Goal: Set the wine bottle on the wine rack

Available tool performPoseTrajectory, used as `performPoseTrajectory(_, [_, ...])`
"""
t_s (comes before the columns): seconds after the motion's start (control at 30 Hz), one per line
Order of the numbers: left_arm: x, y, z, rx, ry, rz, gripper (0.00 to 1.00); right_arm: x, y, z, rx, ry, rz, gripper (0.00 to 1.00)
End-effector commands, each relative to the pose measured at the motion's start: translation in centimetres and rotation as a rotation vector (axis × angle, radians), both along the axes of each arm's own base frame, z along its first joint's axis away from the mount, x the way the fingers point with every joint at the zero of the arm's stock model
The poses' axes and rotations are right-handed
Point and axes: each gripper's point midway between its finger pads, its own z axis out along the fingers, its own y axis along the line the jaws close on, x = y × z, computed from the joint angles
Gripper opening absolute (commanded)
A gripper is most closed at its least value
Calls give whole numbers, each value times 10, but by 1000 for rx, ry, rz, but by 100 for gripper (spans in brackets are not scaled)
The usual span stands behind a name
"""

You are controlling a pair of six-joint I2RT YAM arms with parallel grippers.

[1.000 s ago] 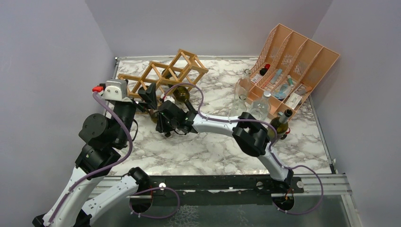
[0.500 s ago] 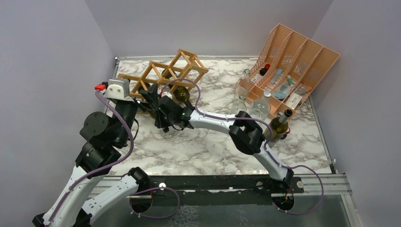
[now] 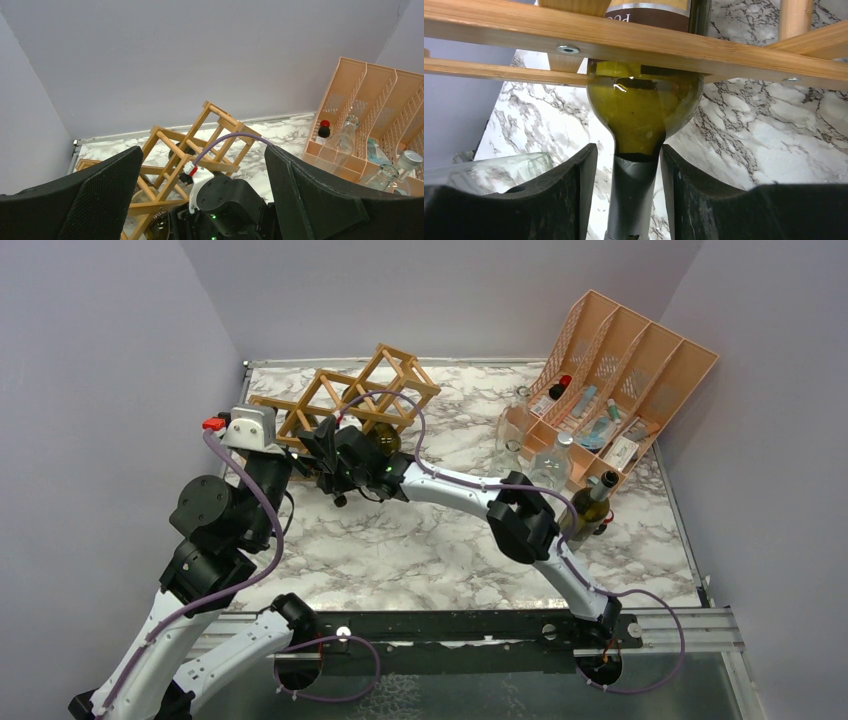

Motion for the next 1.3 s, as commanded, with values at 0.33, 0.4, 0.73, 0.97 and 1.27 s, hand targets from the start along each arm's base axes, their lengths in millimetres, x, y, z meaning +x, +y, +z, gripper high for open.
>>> performPoseTrajectory(0.33, [-10, 2, 29, -40, -58, -29, 99, 13, -12, 58, 37, -140, -38, 75])
performPoseTrajectory(0.4, [-12, 2, 34, -45, -67, -34, 99, 12, -17, 71, 45, -161, -34, 76])
performPoseTrajectory(0.73, [-13, 5, 43, -80, -45, -28, 99, -14, -95, 126, 5, -249, -73, 76])
performPoseTrajectory(0.97, [-11, -18, 8, -61, 42, -119, 99, -46, -204, 176, -104, -336, -155, 76])
performPoseTrajectory(1.27, [-3, -65, -82, -64, 253, -273, 99, -65, -341, 226, -252, -476, -407, 77])
